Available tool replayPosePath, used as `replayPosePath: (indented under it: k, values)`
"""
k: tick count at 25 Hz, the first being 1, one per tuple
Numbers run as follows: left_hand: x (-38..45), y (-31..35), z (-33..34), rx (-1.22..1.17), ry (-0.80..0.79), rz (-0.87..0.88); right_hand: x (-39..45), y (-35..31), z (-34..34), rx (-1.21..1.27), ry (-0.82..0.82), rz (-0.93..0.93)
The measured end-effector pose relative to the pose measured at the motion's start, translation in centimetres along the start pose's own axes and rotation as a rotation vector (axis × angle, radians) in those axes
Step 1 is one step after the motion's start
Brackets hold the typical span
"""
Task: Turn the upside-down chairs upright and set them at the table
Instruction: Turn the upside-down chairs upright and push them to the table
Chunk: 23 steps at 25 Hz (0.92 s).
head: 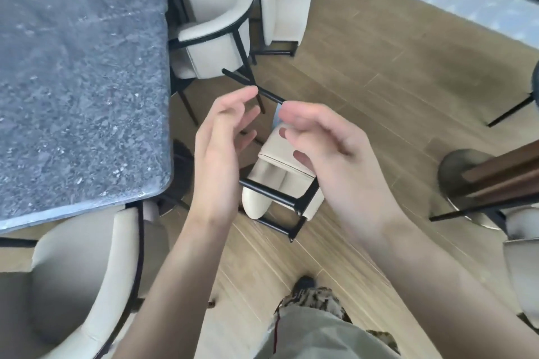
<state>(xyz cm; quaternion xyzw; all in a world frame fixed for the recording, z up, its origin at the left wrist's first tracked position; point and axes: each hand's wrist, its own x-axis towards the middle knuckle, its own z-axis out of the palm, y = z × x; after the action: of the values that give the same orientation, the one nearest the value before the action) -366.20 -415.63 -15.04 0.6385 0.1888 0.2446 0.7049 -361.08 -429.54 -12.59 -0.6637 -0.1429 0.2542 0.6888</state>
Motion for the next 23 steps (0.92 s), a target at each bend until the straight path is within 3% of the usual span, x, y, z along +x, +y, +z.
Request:
replayPosePath:
  k: [11,17,23]
  values:
    - [3.7,-3.8,12.5,0.053,0.172,-0.040,8.5,0.8,-14.6,-0.006,-0.156,-0.006]
    - [5.1,-5.5,24.2,-0.008,0.401,-0.029,12.2,-1.9,-25.9,-0.101,-0.337,-0.039]
    - [6.6,-5.8,31.7,0.023,0.590,-0.035,15.8,-2.8,-32.7,-0.179,-0.459,-0.004]
